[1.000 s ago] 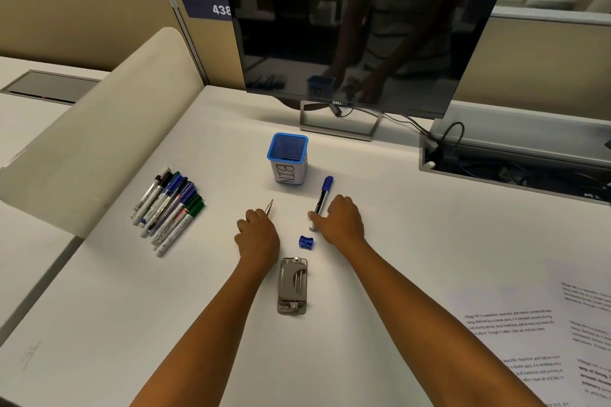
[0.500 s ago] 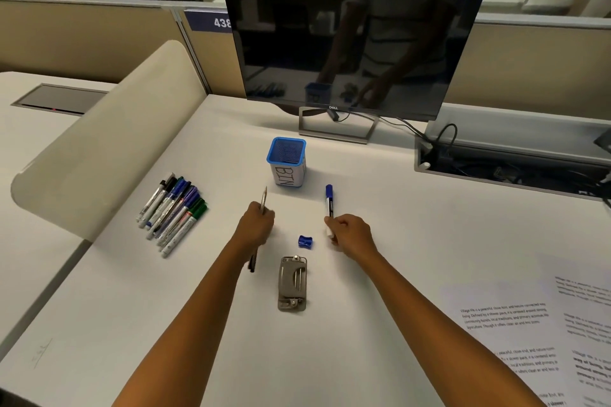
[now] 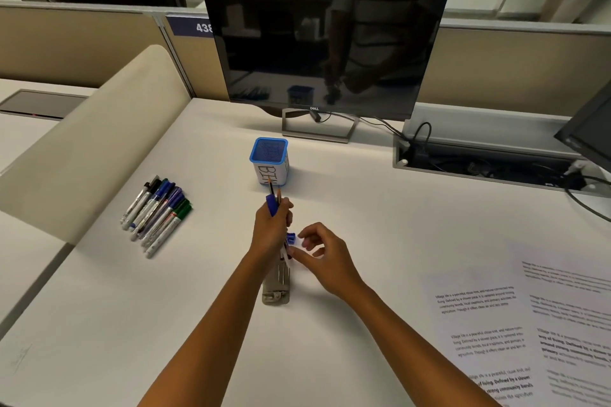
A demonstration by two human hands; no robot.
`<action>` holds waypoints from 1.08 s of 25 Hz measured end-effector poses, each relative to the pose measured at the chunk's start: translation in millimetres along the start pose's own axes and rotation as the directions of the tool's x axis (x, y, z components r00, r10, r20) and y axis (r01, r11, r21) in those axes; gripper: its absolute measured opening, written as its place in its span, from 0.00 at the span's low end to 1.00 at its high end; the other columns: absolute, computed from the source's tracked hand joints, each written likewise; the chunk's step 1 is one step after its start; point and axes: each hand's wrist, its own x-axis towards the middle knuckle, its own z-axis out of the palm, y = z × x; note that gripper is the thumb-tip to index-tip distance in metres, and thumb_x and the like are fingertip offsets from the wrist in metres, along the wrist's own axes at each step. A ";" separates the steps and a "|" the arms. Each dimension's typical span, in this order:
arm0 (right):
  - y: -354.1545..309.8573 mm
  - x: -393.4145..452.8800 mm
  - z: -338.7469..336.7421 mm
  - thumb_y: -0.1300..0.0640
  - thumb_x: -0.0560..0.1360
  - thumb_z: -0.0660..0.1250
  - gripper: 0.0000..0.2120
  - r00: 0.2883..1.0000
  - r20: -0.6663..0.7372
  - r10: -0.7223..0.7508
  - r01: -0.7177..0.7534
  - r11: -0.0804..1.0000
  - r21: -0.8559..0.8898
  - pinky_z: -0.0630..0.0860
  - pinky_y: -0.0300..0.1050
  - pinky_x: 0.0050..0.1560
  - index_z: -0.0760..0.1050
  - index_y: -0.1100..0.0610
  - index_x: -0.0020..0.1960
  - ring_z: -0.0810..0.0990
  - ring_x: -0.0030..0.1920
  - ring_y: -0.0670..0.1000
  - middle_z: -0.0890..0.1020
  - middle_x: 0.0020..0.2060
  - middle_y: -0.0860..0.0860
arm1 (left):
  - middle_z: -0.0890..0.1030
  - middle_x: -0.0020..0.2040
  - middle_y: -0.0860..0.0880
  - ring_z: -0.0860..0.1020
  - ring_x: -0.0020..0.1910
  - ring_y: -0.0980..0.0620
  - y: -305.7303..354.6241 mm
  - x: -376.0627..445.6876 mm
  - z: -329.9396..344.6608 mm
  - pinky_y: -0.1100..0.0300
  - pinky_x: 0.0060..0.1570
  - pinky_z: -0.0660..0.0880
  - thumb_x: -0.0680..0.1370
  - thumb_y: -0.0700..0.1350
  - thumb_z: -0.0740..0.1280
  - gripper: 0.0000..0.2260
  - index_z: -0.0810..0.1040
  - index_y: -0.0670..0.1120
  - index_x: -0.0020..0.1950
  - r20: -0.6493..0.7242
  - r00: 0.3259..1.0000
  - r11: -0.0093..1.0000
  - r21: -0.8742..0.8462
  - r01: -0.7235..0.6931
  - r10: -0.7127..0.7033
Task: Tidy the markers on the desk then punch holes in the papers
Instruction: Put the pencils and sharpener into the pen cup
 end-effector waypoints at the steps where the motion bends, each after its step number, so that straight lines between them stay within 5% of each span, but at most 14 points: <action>1: 5.7 -4.5 -6.4 0.47 0.70 0.76 0.15 0.999 -0.046 -0.004 0.005 1.000 0.012 0.76 0.34 0.44 0.75 0.50 0.53 0.78 0.45 0.44 0.80 0.44 0.44 | 0.74 0.35 0.49 0.71 0.35 0.53 -1.4 -8.2 5.1 0.61 0.40 0.71 0.83 0.47 0.61 0.07 0.75 0.46 0.49 -0.020 0.999 0.999 -0.009 -0.047 0.047; 4: 25.0 -19.4 -24.8 0.48 0.72 0.74 0.15 0.972 -0.235 0.020 0.010 0.992 0.125 0.75 0.35 0.44 0.74 0.50 0.54 0.80 0.46 0.45 0.80 0.43 0.46 | 0.74 0.36 0.51 0.73 0.36 0.55 -5.5 -36.4 20.1 0.63 0.42 0.72 0.83 0.47 0.61 0.08 0.76 0.46 0.48 -0.022 0.984 0.982 -0.052 -0.180 0.179; 7: 44.5 -32.9 -36.9 0.46 0.72 0.69 0.13 0.926 -0.372 0.059 0.009 0.984 0.177 0.74 0.35 0.45 0.74 0.49 0.54 0.80 0.44 0.45 0.81 0.41 0.47 | 0.73 0.33 0.53 0.72 0.29 0.62 -13.3 -60.0 36.0 0.68 0.32 0.72 0.80 0.48 0.67 0.10 0.74 0.44 0.42 -0.020 0.988 0.987 -0.051 -0.155 0.154; 9: 55.0 -38.7 -40.3 0.45 0.72 0.69 0.15 0.917 -0.397 0.043 0.028 0.985 0.171 0.74 0.34 0.45 0.73 0.49 0.55 0.80 0.43 0.48 0.81 0.40 0.49 | 0.68 0.29 0.52 0.68 0.27 0.58 -24.0 -67.8 45.5 0.63 0.32 0.69 0.78 0.47 0.70 0.14 0.70 0.44 0.38 -0.008 0.988 0.985 -0.070 -0.156 0.155; 12: 60.7 -41.8 -40.1 0.43 0.71 0.69 0.20 0.929 -0.370 0.006 0.048 0.989 0.137 0.76 0.34 0.45 0.71 0.51 0.58 0.81 0.41 0.51 0.81 0.38 0.50 | 0.65 0.28 0.49 0.65 0.29 0.51 -44.6 -68.8 52.7 0.56 0.34 0.66 0.78 0.46 0.70 0.16 0.67 0.44 0.35 0.015 0.979 0.979 -0.048 -0.201 0.202; 15: 62.0 -42.1 -39.8 0.53 0.74 0.72 0.15 0.943 -0.332 -0.012 0.051 0.993 0.109 0.75 0.32 0.44 0.72 0.53 0.58 0.80 0.40 0.51 0.80 0.36 0.50 | 0.65 0.26 0.53 0.64 0.28 0.54 -62.0 -66.9 52.9 0.59 0.34 0.66 0.79 0.48 0.68 0.17 0.66 0.46 0.34 0.030 0.984 0.985 -0.003 -0.174 0.174; 18: 64.0 -39.1 -40.2 0.56 0.76 0.71 0.10 0.942 -0.334 0.023 0.005 0.997 0.082 0.74 0.31 0.43 0.74 0.52 0.55 0.80 0.40 0.49 0.81 0.37 0.49 | 0.69 0.31 0.48 0.68 0.31 0.50 -65.9 -66.7 51.7 0.52 0.36 0.68 0.78 0.54 0.65 0.16 0.68 0.47 0.37 0.000 0.994 0.993 -0.047 -0.112 0.112; 22: 66.0 -28.2 -34.0 0.57 0.77 0.68 0.06 0.972 -0.233 -0.017 0.001 0.997 -0.072 0.75 0.32 0.45 0.75 0.50 0.53 0.80 0.45 0.47 0.81 0.43 0.46 | 0.75 0.28 0.48 0.73 0.28 0.54 -52.8 -65.3 44.3 0.58 0.34 0.72 0.80 0.55 0.62 0.18 0.70 0.45 0.36 -0.084 0.992 0.995 -0.021 -0.092 0.090; 27: 56.3 3.8 -14.9 0.57 0.77 0.66 0.13 0.991 0.045 -0.125 0.132 0.964 -0.230 0.74 0.36 0.57 0.72 0.48 0.61 0.77 0.56 0.44 0.77 0.56 0.42 | 0.70 0.27 0.53 0.69 0.25 0.59 -33.0 -47.7 5.6 0.70 0.30 0.67 0.81 0.54 0.64 0.18 0.71 0.44 0.36 -0.118 0.972 0.971 0.155 -0.184 0.203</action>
